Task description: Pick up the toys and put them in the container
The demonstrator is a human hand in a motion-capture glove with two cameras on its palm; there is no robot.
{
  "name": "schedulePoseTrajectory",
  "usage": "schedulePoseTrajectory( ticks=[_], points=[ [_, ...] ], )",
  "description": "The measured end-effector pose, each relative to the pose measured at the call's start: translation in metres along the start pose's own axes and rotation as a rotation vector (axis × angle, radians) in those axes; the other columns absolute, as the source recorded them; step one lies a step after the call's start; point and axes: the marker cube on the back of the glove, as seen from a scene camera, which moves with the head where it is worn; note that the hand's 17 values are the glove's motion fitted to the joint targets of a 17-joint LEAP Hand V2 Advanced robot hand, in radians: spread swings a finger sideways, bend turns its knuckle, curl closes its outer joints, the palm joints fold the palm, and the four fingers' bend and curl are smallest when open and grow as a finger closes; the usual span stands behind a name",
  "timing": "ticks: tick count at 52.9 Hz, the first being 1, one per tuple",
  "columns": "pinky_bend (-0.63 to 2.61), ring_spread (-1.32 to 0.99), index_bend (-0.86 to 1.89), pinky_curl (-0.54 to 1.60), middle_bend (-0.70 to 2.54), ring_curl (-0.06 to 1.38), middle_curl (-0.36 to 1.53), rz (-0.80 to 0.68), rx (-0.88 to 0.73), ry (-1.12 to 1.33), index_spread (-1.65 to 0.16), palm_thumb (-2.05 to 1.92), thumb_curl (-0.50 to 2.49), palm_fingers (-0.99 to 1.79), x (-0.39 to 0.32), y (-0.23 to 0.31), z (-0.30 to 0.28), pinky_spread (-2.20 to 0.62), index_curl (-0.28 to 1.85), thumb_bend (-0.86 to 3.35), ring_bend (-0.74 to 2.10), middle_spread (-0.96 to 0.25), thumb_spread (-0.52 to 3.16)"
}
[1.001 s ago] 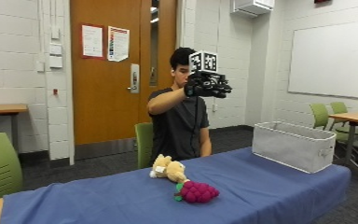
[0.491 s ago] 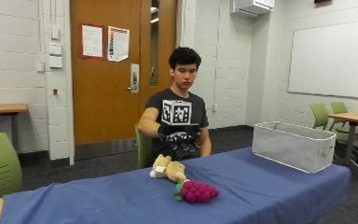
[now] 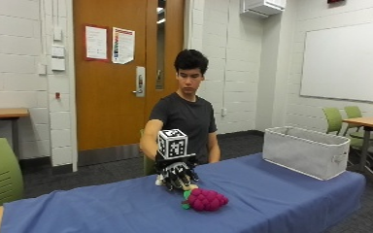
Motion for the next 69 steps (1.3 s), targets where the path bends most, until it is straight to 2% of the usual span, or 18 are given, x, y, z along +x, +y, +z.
schedulePoseTrajectory(
  ticks=[7, 15, 20, 25, 26, 27, 28, 34, 38, 40, 44, 59, 69],
  points=[
    [0.90, -0.18, 0.12, 0.41, 0.13, 0.33, 0.37, 0.032, 0.025, -0.058, -0.29, 0.12, 0.20, -0.05, 0.008, 0.009, 0.007, -0.08, 0.24, 0.05, 0.21, -0.05, 1.26],
    [0.91, -0.26, 0.48, 0.39, 0.04, 0.34, 0.27, 0.027, 0.030, -0.071, -0.34, 0.31, 0.26, 0.29, 0.008, 0.011, 0.004, -0.19, 0.34, 0.12, 0.37, -0.06, 1.29],
    [0.90, -0.33, 0.60, 0.38, 0.08, 0.38, 0.23, 0.018, 0.110, -0.019, -0.34, 0.43, 0.31, 0.47, 0.002, 0.013, 0.000, -0.26, 0.41, 0.18, 0.54, -0.08, 1.32],
    [0.89, -0.40, 0.53, 0.37, 0.23, 0.41, 0.26, 0.023, 0.199, -0.017, -0.33, 0.57, 0.38, 0.71, -0.004, 0.015, -0.007, -0.33, 0.42, 0.24, 0.67, -0.14, 1.31],
    [0.90, -0.40, 0.56, 0.37, 0.14, 0.40, 0.24, 0.021, 0.200, -0.022, -0.34, 0.55, 0.38, 0.59, -0.004, 0.015, -0.008, -0.33, 0.43, 0.23, 0.64, -0.13, 1.32],
    [0.91, -0.42, 0.51, 0.38, 0.28, 0.44, 0.28, 0.019, 0.200, -0.027, -0.33, 0.59, 0.41, 0.80, -0.005, 0.015, -0.009, -0.36, 0.44, 0.24, 0.73, -0.17, 1.27],
    [0.90, -0.44, 0.48, 0.37, 0.28, 0.43, 0.27, 0.019, 0.199, -0.030, -0.34, 0.60, 0.42, 0.85, -0.006, 0.015, -0.011, -0.37, 0.42, 0.24, 0.75, -0.17, 1.25],
    [0.83, -0.47, 0.37, 0.35, 0.40, 0.46, 0.33, 0.007, 0.136, -0.109, -0.34, 0.65, 0.50, 1.09, -0.008, 0.009, -0.020, -0.42, 0.42, 0.24, 0.87, -0.27, 1.13],
    [0.78, -0.47, 0.40, 0.35, 0.59, 0.50, 0.40, -0.008, 0.073, -0.190, -0.33, 0.65, 0.55, 1.27, -0.012, 0.002, -0.034, -0.45, 0.46, 0.22, 0.93, -0.31, 1.05],
    [0.79, -0.47, 0.39, 0.35, 0.59, 0.50, 0.41, -0.012, 0.056, -0.199, -0.33, 0.66, 0.57, 1.19, -0.016, 0.001, -0.044, -0.46, 0.47, 0.22, 0.94, -0.33, 1.02],
    [0.78, -0.46, 0.48, 0.36, 0.70, 0.52, 0.46, -0.025, 0.060, -0.180, -0.31, 0.62, 0.61, 1.30, -0.031, -0.006, -0.078, -0.47, 0.51, 0.20, 0.95, -0.35, 0.94],
    [0.84, -0.46, 0.57, 0.39, 0.81, 0.54, 0.52, -0.132, 0.252, -0.088, -0.25, 0.60, 0.77, 1.22, -0.126, -0.013, -0.226, -0.48, 0.61, 0.18, 1.02, -0.35, 0.69],
    [0.86, -0.45, 0.59, 0.40, 0.82, 0.54, 0.54, -0.257, 0.340, -0.052, -0.23, 0.58, 0.86, 1.19, -0.233, -0.018, -0.306, -0.48, 0.66, 0.18, 1.05, -0.35, 0.59]
  ],
)
